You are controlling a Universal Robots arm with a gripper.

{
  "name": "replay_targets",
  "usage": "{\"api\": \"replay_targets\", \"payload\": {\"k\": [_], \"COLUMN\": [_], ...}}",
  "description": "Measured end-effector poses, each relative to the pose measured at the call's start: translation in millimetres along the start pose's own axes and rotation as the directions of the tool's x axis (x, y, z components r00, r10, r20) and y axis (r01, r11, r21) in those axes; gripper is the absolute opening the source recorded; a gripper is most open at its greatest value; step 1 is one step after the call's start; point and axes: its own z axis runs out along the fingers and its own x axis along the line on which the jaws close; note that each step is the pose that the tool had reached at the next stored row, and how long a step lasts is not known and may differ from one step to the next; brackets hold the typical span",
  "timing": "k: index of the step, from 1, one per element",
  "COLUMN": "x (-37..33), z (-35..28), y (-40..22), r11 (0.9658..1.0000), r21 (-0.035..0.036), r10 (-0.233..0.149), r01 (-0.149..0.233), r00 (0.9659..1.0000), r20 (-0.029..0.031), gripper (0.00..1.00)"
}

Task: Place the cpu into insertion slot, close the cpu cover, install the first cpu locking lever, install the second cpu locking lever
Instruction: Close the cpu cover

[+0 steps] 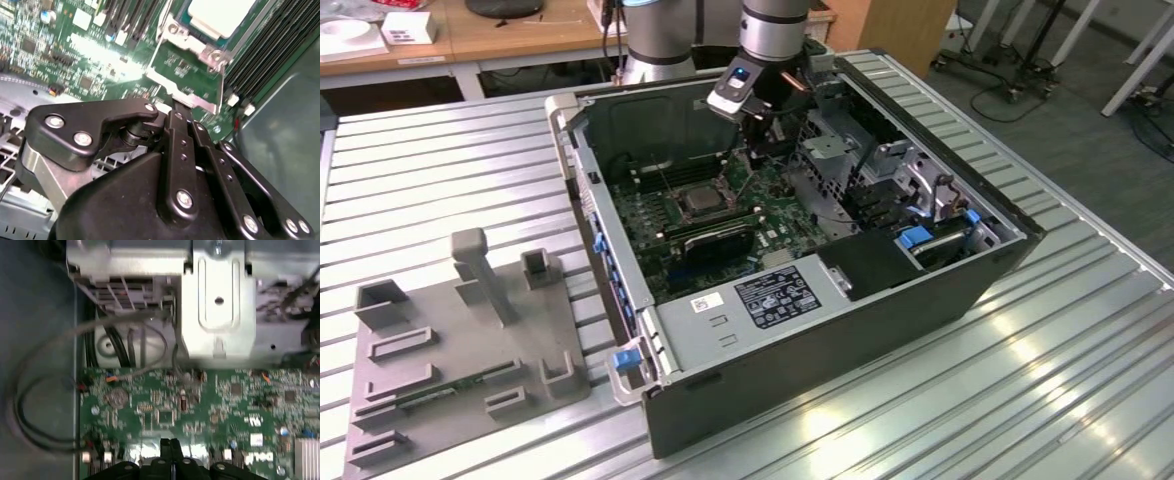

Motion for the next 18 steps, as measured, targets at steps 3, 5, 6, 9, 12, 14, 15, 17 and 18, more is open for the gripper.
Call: {"api": "replay_targets", "payload": {"k": [3, 5, 6, 9, 12, 14, 15, 17, 18], "x": [0.2, 0.4, 0.4, 0.5, 0.5, 0.4, 0.4, 0.5, 0.4], "z": [0.2, 0.2, 0.3, 0.7, 0.7, 0.9, 1.0, 1.0, 1.0], "y": [-11.5, -19.8, -23.8, -34.6, -43.7, -48.8, -50.6, -51.2, -51.4], "r11": [1.0, 0.9999, 0.9998, 0.9995, 0.9993, 0.9991, 0.999, 0.999, 0.999], "r21": [-0.0089, -0.0159, -0.0195, -0.0305, -0.0387, -0.0431, -0.0445, -0.0447, -0.0448], "r10": [0.0, 0.001, 0.001, 0.001, 0.001, 0.001, 0.001, 0.001, 0.001], "r01": [0.0, -0.001, -0.001, -0.001, -0.001, -0.001, -0.001, -0.001, -0.001], "r00": [1.0, 1.0, 1.0, 1.0, 1.0, 1.0, 1.0, 1.0, 1.0], "r20": [-0.0001, 0.0, 0.0, -0.0007, -0.0004, -0.0005, -0.0006, -0.0006, -0.0006], "gripper": [0.11, 0.11, 0.11, 0.11, 0.11, 0.11, 0.11, 0.11, 0.11]}}
